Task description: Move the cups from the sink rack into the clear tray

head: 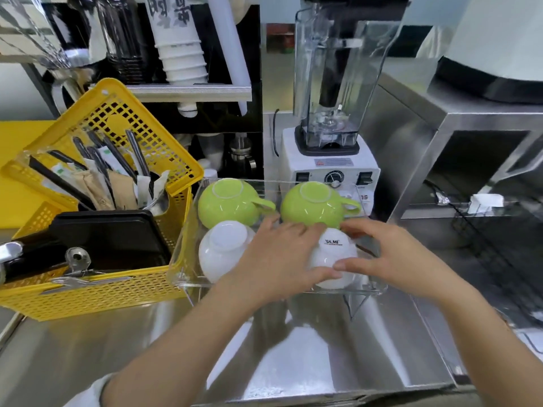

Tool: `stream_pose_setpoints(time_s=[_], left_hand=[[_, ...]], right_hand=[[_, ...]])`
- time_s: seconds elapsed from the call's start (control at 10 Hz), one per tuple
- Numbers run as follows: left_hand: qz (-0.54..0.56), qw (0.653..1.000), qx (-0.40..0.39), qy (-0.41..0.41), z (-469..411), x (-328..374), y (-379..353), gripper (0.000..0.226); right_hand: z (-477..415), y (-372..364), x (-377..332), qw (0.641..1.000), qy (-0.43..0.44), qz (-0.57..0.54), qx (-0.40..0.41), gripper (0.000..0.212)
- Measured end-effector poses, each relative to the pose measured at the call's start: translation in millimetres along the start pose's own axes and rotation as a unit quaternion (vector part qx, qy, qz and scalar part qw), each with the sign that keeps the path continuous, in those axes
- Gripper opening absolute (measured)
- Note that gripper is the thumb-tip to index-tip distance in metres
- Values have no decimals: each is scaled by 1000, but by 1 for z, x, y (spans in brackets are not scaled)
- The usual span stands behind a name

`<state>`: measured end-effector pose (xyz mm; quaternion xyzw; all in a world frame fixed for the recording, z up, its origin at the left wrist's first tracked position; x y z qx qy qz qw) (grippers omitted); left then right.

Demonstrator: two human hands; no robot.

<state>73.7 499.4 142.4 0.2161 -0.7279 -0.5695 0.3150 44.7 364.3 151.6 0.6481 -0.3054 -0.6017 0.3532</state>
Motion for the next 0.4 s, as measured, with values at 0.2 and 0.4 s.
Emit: stream_pose_setpoints(time_s=[0.2, 0.4], left_hand=[[26, 1000, 14, 7, 0, -2, -4, 71], [35, 999, 24, 28, 3, -1, 2, 77]], right_hand=[[4, -2, 6, 999, 6, -45, 3, 67], [3, -3, 11, 999, 5, -46, -3, 59]])
Point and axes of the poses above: each hand's wrist, its own z-axis away from the middle knuckle, its own y-axis out of the back of the hand, x = y × z, the point moved 6 cm from there along -z, towards the middle knuckle, and after that the axes turned 3 degrees about z, right-handed, at the moved point
